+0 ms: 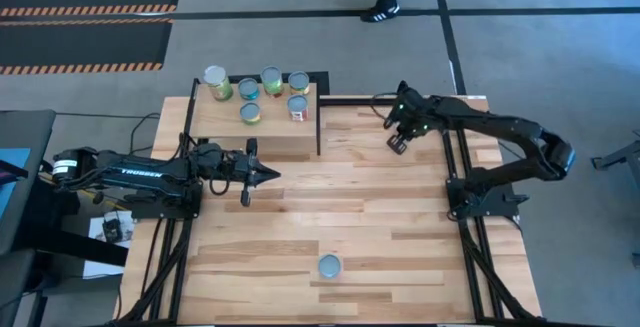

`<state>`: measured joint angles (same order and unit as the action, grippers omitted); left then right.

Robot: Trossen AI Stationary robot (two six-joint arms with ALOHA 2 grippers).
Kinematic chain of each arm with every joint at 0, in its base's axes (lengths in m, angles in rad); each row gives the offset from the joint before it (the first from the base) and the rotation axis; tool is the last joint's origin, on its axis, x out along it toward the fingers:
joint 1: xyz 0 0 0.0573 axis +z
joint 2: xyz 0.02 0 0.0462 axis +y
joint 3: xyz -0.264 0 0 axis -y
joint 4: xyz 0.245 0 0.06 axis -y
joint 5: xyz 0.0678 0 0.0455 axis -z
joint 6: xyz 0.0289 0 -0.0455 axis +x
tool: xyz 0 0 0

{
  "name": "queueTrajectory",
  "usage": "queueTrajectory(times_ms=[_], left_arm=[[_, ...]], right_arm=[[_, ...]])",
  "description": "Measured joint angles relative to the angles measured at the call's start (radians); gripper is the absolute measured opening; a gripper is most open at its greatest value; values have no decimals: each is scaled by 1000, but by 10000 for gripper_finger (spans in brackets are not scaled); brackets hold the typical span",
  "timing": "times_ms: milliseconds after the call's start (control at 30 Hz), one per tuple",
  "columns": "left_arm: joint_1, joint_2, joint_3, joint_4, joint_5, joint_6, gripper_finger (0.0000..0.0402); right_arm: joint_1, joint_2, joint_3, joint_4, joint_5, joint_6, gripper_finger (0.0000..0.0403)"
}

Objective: Pick and place cans onto a shelf
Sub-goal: Put the canned carrots on the shelf

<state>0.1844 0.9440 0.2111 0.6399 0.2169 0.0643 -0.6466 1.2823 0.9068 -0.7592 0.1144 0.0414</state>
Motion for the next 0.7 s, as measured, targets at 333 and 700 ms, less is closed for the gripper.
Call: queueTrajectory(times_ms=[333,700], left_arm=[[0,0,0,0,1,0,0],[0,0,0,0,3,-1,0]], right_arm=[[397,0,22,111,-10,141,5],[695,167,98,383,-8,145,5]])
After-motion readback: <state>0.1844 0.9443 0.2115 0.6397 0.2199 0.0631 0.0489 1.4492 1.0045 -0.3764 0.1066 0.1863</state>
